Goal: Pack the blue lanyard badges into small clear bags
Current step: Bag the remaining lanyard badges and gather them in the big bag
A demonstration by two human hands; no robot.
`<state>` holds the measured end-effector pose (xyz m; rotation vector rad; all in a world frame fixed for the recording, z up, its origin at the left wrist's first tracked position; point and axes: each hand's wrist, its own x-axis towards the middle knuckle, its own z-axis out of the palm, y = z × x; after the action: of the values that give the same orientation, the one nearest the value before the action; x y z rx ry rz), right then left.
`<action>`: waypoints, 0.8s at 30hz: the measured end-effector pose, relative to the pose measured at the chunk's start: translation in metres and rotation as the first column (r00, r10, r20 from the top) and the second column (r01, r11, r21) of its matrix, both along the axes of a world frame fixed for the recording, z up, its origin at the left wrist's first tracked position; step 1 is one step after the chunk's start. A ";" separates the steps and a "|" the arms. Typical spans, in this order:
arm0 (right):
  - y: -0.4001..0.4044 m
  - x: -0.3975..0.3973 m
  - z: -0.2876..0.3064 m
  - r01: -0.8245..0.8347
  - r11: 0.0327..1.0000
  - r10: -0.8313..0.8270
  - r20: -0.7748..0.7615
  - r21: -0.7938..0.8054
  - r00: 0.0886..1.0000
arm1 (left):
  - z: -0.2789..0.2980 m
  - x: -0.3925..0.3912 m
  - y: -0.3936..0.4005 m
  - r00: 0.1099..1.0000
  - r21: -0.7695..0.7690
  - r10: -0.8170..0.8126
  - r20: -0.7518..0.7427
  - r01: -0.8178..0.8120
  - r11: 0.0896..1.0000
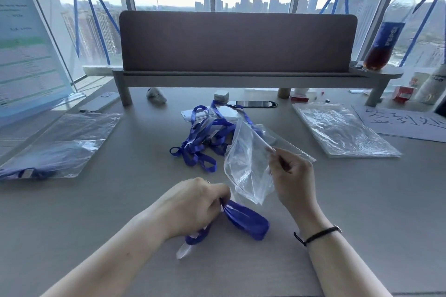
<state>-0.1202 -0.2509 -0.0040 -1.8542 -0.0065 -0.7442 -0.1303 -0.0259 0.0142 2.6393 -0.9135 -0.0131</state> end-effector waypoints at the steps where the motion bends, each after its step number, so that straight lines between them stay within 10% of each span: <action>1: 0.001 -0.001 0.001 -0.002 1.000 0.002 0.003 0.006 1.000 | 0.001 0.002 0.003 0.999 -0.099 0.005 -0.045 -0.010 0.995; 6: 0.001 -0.002 0.002 -0.011 1.000 0.011 0.011 -0.004 1.000 | 0.005 0.006 0.008 0.949 -0.533 0.053 -0.311 -0.220 0.817; 15: 0.002 -0.002 0.001 -0.018 1.000 0.018 -0.018 0.008 1.000 | 0.010 0.003 -0.003 0.760 -0.787 -0.210 -0.615 -0.607 0.110; 24: 0.003 -0.002 -0.001 -0.029 1.000 0.029 -0.038 0.003 0.999 | 0.027 0.010 -0.010 0.723 -0.748 -0.267 -0.637 -0.663 -0.011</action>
<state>-0.1221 -0.2482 -0.0051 -1.8622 -0.0080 -0.6890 -0.1204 -0.0364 0.0413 1.0598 0.0112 -0.1348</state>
